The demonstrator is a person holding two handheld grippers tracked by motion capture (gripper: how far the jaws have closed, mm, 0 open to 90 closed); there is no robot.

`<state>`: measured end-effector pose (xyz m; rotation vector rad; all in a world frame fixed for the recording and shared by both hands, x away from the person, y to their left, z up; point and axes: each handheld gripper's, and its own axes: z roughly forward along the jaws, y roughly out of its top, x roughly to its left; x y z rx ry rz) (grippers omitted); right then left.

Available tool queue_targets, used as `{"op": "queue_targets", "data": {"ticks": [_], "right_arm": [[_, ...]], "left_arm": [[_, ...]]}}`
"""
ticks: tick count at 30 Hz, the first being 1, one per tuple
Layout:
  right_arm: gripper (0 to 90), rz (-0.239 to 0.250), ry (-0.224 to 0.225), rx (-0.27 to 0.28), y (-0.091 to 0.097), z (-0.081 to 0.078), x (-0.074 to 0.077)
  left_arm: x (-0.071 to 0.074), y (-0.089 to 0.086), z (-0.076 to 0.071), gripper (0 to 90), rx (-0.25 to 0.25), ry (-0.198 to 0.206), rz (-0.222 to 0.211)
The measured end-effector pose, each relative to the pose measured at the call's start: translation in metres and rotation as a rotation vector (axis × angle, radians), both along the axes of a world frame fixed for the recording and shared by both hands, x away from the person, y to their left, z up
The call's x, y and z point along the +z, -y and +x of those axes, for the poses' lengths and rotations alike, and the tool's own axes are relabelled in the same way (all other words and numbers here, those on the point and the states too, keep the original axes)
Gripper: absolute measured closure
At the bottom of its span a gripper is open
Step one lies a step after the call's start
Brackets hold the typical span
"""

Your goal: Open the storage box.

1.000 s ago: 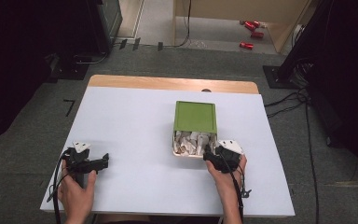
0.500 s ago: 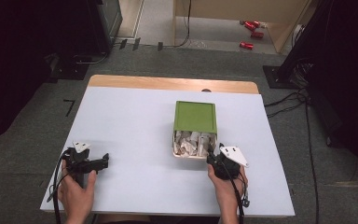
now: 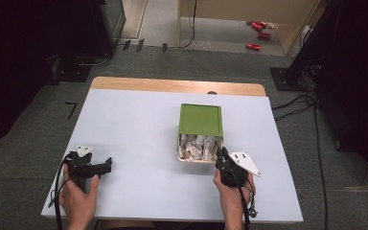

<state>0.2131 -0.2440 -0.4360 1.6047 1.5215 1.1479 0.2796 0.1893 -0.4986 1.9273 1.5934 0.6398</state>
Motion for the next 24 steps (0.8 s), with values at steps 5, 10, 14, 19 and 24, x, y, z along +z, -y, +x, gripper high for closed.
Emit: {"op": "queue_targets", "data": {"ticks": [5,10,14,19,24], "right_arm": [[85.6,0.006,-0.007,-0.016,-0.0007,0.0024,-0.0022],[85.1,-0.004,-0.011,-0.026,-0.003,0.0052,-0.0046],[89.8,-0.021,-0.014,-0.048,-0.0044,0.0057,-0.0039],[90.0,-0.023,-0.028,-0.051,-0.005,0.005,-0.0019],[90.0,-0.009,-0.037,-0.052,-0.0052,0.0038,-0.0009]], "left_arm": [[0.0,0.0,0.0,0.0,0.0,0.0,0.0],[0.0,0.0,0.0,0.0,0.0,0.0,0.0],[0.0,0.0,0.0,0.0,0.0,0.0,0.0],[0.0,0.0,0.0,0.0,0.0,0.0,0.0],[0.0,0.0,0.0,0.0,0.0,0.0,0.0]]}}
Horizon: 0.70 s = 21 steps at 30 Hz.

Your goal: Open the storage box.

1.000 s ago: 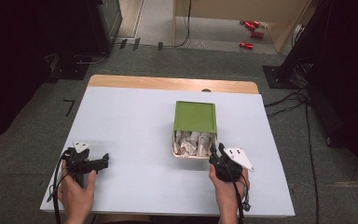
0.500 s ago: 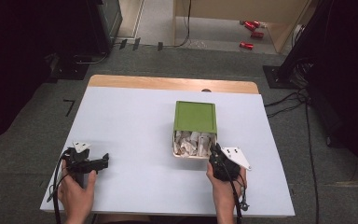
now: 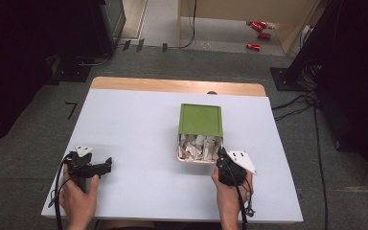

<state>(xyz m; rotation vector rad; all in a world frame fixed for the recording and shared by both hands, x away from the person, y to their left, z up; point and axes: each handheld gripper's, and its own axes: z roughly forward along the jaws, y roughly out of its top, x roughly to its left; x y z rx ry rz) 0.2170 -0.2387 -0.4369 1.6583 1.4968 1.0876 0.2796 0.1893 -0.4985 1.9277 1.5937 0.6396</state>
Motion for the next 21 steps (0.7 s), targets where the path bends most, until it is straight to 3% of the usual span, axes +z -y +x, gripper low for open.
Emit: {"op": "queue_targets", "data": {"ticks": [21], "right_arm": [[90.0,0.023,-0.02,0.02,0.002,-0.021,0.003]], "left_arm": [[0.0,0.0,0.0,0.0,0.0,0.0,0.0]]}}
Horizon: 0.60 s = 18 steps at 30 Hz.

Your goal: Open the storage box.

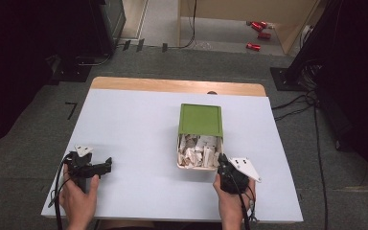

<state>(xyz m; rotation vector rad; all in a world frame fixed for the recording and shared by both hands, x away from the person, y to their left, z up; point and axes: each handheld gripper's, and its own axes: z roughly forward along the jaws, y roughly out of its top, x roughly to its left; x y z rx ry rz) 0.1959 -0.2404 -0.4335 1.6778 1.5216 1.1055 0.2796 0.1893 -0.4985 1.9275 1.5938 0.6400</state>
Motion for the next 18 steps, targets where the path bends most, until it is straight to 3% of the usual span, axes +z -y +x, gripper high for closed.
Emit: {"op": "queue_targets", "data": {"ticks": [18], "right_arm": [[90.0,0.015,-0.004,0.011,0.001,-0.019,0.0]], "left_arm": [[0.0,0.0,0.0,0.0,0.0,-0.001,0.0]]}}
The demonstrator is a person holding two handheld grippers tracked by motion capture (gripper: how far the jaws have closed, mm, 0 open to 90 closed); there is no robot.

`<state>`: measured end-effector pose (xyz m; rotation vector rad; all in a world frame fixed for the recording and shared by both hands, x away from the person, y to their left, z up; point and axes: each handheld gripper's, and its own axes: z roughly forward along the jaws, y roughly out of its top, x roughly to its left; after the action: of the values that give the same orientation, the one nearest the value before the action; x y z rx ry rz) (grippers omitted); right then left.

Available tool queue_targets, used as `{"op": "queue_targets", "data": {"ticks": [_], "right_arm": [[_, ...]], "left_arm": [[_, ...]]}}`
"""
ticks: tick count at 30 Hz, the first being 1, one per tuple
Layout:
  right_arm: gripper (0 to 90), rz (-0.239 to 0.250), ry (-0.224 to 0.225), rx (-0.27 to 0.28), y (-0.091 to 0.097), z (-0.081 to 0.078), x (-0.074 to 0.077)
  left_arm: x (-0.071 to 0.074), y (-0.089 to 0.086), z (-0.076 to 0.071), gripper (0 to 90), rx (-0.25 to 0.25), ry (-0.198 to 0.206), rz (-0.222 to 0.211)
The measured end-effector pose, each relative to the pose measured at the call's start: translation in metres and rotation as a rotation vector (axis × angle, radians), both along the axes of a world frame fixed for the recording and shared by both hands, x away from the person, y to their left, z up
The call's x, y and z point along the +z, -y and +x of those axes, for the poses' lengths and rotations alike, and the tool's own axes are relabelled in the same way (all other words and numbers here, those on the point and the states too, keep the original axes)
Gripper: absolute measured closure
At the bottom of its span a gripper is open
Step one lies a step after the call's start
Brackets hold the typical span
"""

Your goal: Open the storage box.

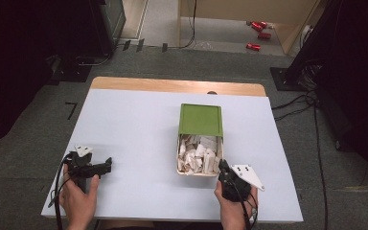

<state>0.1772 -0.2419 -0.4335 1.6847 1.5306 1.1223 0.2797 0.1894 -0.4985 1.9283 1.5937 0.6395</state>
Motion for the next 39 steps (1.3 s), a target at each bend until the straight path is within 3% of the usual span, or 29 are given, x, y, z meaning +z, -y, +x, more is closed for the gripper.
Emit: {"op": "queue_targets", "data": {"ticks": [16,31,34,37,39], "right_arm": [[90.0,0.006,0.007,0.006,0.003,-0.021,-0.003],[90.0,0.01,0.012,0.007,0.002,-0.029,-0.006],[87.5,0.03,0.015,0.009,0.003,-0.029,-0.007],[74.5,0.089,0.032,0.03,0.006,-0.029,-0.005],[70.8,0.092,0.028,0.051,0.007,-0.03,-0.003]], "left_arm": [[0.0,0.0,0.0,0.0,0.0,0.0,0.0],[0.0,0.0,0.0,0.0,0.0,0.0,0.0],[0.0,0.0,0.0,0.0,0.0,0.0,0.0],[0.0,0.0,0.0,0.0,0.0,0.0,0.0],[0.0,0.0,0.0,0.0,0.0,0.0,0.0]]}}
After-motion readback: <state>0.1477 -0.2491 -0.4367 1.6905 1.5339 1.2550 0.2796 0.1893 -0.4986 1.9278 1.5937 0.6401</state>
